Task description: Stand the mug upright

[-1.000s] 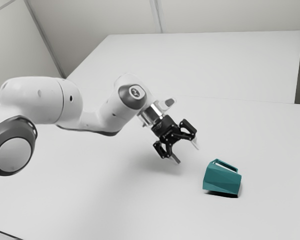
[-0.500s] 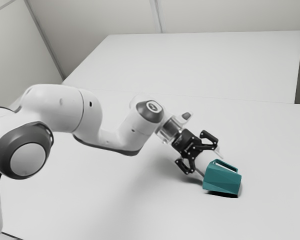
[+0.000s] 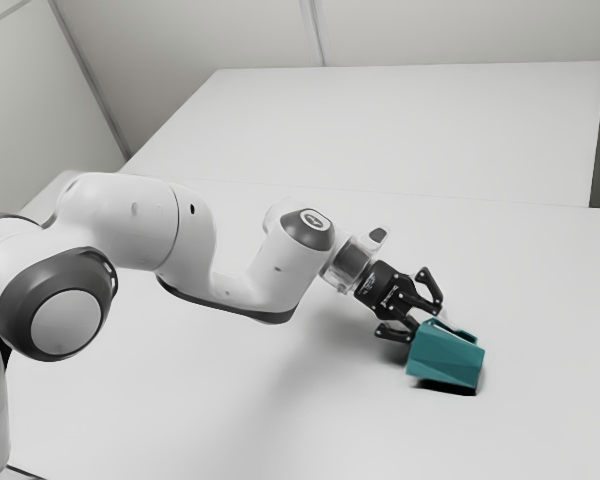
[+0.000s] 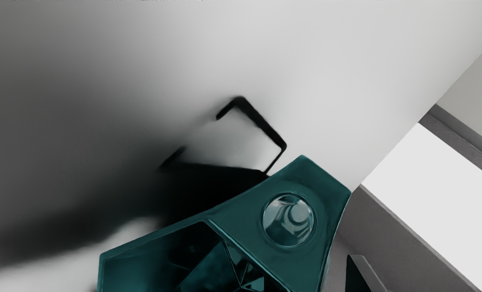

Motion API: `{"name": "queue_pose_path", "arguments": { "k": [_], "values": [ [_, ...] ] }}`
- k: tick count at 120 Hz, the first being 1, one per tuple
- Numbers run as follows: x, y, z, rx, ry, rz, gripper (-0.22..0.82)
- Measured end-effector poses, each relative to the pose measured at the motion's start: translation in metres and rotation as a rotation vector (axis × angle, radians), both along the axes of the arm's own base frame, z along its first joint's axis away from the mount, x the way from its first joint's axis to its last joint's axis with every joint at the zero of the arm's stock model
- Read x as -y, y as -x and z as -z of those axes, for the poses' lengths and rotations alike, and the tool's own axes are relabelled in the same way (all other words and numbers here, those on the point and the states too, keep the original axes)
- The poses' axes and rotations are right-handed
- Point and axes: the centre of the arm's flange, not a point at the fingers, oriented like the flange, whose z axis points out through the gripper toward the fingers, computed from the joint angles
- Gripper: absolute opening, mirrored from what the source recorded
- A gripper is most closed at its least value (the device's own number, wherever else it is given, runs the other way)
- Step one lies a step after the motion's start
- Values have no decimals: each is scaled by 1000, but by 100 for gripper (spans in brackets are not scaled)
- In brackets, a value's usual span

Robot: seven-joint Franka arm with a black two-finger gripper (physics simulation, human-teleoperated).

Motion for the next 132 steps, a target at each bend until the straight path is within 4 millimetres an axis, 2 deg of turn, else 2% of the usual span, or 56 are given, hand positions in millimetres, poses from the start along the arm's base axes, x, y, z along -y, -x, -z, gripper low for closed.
{"name": "queue_pose_path", "arguments": {
  "k": [21, 61, 69, 89, 104, 132],
  "values": [
    [4, -3, -7, 16, 3, -2, -12],
    [8, -10, -23, 59, -17, -11, -17],
    [9, -9, -33, 87, -41, 15, -17],
    [4, -6, -79, 230, -170, 137, -18],
    [-9, -7, -114, 354, -312, 236, -18],
    [-66, -16, -153, 502, -594, 349, -18]
  ]
}}
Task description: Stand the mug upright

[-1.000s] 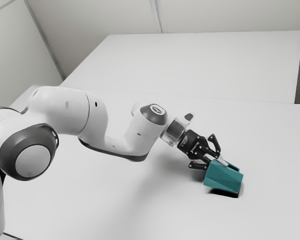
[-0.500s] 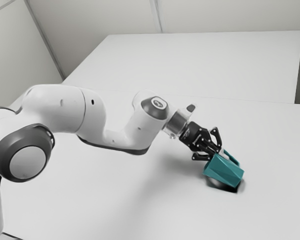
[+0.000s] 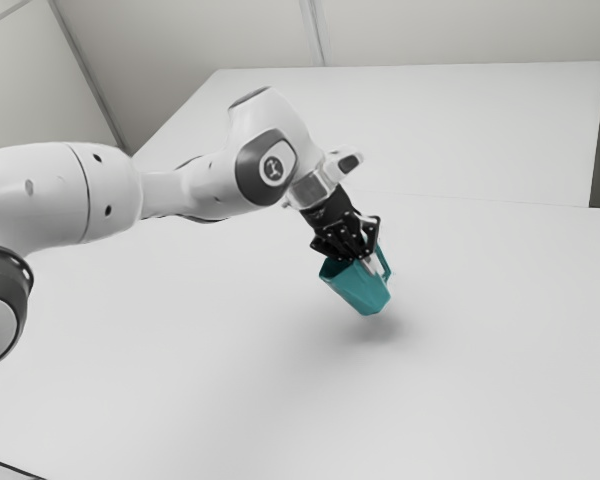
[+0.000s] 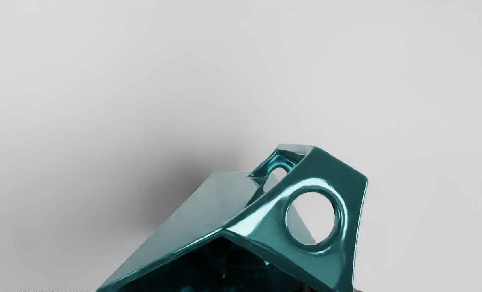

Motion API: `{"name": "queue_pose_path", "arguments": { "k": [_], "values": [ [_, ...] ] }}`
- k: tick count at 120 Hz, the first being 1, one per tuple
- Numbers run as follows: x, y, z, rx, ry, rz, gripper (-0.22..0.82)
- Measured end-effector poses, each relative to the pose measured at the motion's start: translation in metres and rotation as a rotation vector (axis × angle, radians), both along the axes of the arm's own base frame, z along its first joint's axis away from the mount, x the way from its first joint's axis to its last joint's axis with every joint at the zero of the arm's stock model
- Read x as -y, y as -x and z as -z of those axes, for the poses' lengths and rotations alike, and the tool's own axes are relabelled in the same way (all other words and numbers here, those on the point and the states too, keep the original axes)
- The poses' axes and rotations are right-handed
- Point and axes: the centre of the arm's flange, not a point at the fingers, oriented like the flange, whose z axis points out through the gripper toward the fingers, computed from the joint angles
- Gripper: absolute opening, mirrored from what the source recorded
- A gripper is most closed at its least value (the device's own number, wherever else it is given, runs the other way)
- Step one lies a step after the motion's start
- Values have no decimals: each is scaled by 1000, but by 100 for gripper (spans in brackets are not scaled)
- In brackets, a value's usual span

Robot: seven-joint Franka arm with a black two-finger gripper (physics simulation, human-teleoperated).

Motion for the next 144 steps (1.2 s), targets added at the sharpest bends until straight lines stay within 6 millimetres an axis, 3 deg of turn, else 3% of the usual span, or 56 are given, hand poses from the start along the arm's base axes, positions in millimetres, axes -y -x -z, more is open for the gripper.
{"name": "queue_pose_path", "arguments": {
  "k": [30, 55, 103, 144],
  "values": [
    [-54, 19, -18, 61, -193, 36, -18],
    [-86, 38, -18, 64, -278, 38, -18],
    [-136, 62, 3, 24, -387, 37, -18],
    [-161, 59, 27, -6, -438, 51, -18]
  ]
}}
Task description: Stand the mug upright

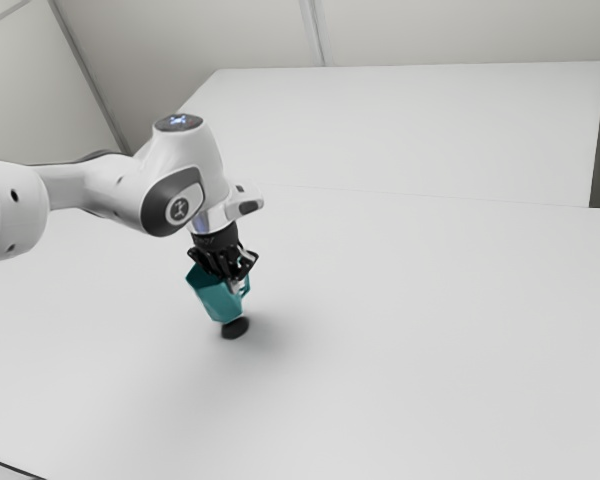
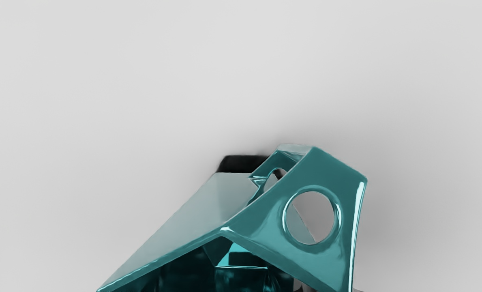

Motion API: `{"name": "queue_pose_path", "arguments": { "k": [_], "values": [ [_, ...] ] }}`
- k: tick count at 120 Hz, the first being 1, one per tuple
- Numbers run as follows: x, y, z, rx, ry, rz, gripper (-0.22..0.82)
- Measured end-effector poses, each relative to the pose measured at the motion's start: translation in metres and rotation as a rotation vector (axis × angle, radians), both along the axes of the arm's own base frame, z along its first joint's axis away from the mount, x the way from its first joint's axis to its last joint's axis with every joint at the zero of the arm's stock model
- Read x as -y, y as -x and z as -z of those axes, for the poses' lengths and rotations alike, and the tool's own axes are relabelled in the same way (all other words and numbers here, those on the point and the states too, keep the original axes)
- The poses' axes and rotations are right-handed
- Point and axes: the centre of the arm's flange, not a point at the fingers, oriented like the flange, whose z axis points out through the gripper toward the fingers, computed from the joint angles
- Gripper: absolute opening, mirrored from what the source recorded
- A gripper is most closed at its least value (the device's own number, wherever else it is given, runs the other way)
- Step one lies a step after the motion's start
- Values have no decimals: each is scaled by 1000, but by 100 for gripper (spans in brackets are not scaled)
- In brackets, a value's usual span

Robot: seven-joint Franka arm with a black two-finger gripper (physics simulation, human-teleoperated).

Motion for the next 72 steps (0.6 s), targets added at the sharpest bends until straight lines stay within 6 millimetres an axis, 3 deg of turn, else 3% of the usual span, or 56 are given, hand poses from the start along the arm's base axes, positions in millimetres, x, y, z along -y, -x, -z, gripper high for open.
{"name": "queue_pose_path", "arguments": {
  "k": [64, 72],
  "values": [
    [-4, -11, 40, -19, -7, 12, -18],
    [-4, -11, 40, -18, -6, 13, -4]
  ]
}}
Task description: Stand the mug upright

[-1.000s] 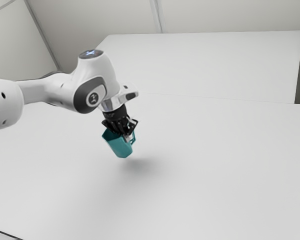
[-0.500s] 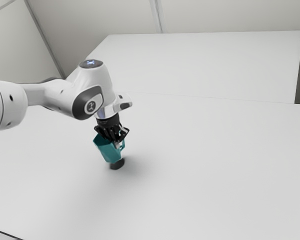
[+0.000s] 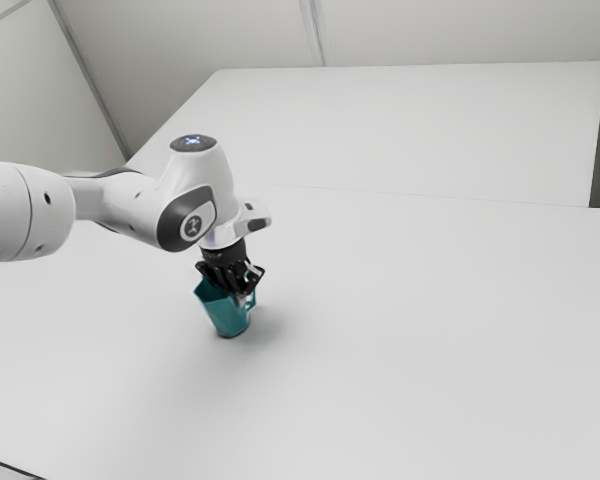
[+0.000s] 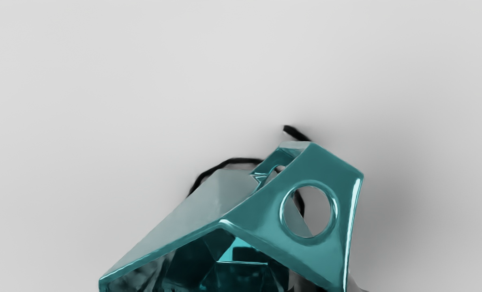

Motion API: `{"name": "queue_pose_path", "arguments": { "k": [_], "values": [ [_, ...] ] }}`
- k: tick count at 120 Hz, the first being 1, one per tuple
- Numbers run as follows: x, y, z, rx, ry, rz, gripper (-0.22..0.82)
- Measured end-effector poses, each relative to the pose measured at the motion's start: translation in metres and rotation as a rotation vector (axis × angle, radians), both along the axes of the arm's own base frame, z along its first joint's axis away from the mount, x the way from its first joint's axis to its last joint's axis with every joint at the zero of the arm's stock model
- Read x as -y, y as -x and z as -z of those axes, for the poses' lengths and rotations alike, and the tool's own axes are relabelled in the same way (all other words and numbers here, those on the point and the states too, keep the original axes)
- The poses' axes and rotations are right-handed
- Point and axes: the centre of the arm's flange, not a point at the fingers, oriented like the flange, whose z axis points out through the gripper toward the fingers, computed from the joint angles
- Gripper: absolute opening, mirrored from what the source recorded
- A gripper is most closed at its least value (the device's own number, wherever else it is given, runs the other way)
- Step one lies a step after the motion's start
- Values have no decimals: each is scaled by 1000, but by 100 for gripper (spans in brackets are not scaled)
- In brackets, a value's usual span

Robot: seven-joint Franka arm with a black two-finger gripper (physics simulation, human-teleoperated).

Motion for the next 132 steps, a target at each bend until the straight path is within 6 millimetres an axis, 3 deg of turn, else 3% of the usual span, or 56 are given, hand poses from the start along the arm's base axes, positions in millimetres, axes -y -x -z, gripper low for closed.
{"name": "queue_pose_path", "arguments": {
  "k": [20, 43, 72, 132],
  "values": [
    [0, 0, -5, 8, 4, 0, 30],
    [0, 2, -26, 42, 10, 3, 48],
    [1, 7, -59, 69, 19, 5, 56],
    [9, -20, -177, 151, 25, 23, 60]
  ]
}}
